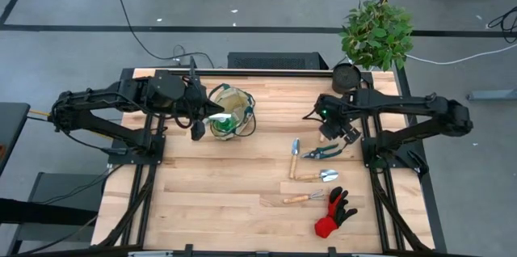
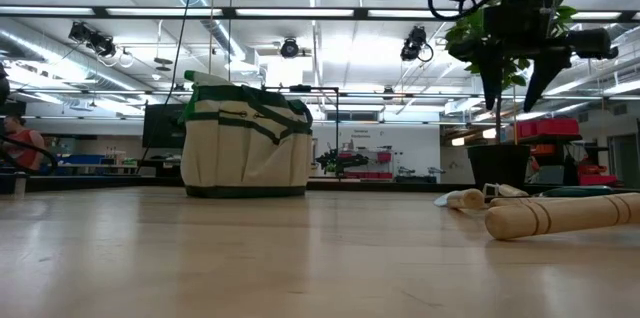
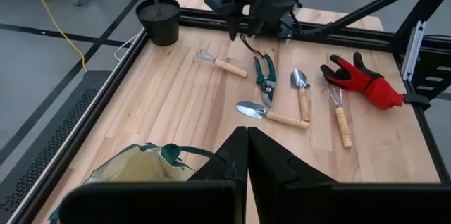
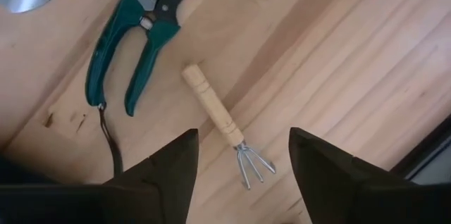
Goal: Pick & Place Garden tools in Gardening bag
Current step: Put the top brown hand rake into the gardening bag
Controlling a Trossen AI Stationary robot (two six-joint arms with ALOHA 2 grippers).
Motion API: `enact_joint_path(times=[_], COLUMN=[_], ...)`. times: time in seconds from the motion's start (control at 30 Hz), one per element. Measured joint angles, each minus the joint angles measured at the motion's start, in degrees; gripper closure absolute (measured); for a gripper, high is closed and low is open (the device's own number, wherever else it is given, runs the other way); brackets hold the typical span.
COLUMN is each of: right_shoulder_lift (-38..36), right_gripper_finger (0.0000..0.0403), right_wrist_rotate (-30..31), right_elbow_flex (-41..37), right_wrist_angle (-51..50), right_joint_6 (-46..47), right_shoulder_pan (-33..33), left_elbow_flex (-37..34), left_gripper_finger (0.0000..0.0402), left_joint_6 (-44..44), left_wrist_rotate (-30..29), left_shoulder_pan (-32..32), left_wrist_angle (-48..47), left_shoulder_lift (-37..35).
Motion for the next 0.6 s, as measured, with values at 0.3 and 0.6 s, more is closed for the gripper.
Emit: enact_joint_path(times=[0.3, 0.6], right_shoulder_lift=[4.29, 8.72], right_gripper_finger=[0.0179, 0.0179], right_wrist_rotate=[-1.65, -2.76], right_elbow_flex=[0.0, -0.02], right_wrist_angle=[1.92, 3.47], right_joint_6=[-8.16, -12.79], right_shoulder_pan=[-4.85, -8.78], left_elbow_flex=[0.0, 0.0], left_gripper_finger=[0.0385, 0.0385], left_joint_6=[0.05, 0.04], left_wrist_rotate=[0.0, 0.0], left_shoulder_pan=[0.0, 0.0], left_wrist_angle=[-0.02, -0.14], left_shoulder_lift=[0.0, 0.0])
